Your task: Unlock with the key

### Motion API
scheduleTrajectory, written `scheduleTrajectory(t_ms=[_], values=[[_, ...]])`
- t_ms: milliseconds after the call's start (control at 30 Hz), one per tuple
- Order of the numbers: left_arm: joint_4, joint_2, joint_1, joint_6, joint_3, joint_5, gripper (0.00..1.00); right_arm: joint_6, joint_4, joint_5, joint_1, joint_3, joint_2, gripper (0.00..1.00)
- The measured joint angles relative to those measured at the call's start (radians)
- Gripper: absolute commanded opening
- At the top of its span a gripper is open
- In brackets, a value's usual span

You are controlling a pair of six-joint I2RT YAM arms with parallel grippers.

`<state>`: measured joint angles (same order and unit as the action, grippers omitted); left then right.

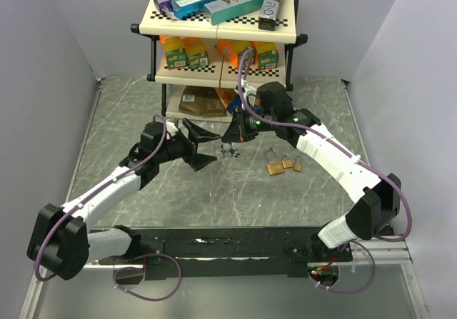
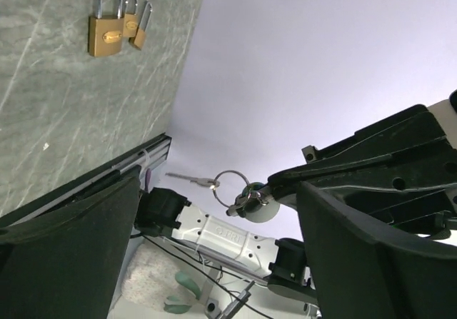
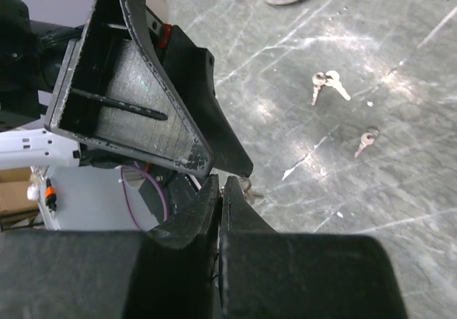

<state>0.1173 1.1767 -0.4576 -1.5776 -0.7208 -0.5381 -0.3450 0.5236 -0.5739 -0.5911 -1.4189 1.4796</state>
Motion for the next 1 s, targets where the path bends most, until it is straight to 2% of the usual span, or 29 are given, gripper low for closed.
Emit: scheduleTrajectory(t_ms=[33, 67, 167, 300, 367, 433, 533, 567, 800, 1000], values=[[0.014, 0.008, -0.006, -0.013, 0.000, 0.000, 0.89, 0.000, 0.002, 0.008, 0.000, 0.001, -0.005, 0.00], [0.033, 0.016, -0.010, -0.019, 0.000, 0.000, 0.82, -0.003, 0.002, 0.010, 0.000, 0.004, -0.008, 0.00], [0.127, 0.036, -0.019, -0.034, 0.011, 0.001, 0.80, -0.021, 0.003, 0.026, 0.002, 0.005, -0.014, 0.00], [0.256, 0.036, -0.033, -0.027, 0.039, 0.002, 0.85, -0.061, 0.003, 0.041, 0.003, 0.005, -0.018, 0.00], [0.327, 0.033, -0.035, -0.001, 0.053, 0.005, 0.93, -0.093, 0.008, 0.041, 0.006, 0.001, -0.019, 0.00], [0.358, 0.022, -0.035, 0.050, 0.059, 0.010, 0.99, -0.119, 0.009, 0.037, 0.010, -0.004, -0.019, 0.00], [0.380, -0.010, -0.035, 0.154, 0.059, 0.022, 0.99, -0.166, 0.009, 0.025, 0.024, -0.014, -0.022, 0.00], [0.389, -0.026, -0.035, 0.190, 0.061, 0.025, 0.97, -0.182, 0.009, 0.020, 0.030, -0.021, -0.023, 0.00], [0.462, -0.116, -0.035, 0.415, 0.102, 0.020, 0.99, -0.267, -0.006, -0.033, 0.056, -0.064, -0.038, 0.00], [0.489, -0.111, -0.042, 0.531, 0.104, -0.031, 0.95, -0.328, -0.013, -0.086, 0.064, -0.096, -0.048, 0.00]])
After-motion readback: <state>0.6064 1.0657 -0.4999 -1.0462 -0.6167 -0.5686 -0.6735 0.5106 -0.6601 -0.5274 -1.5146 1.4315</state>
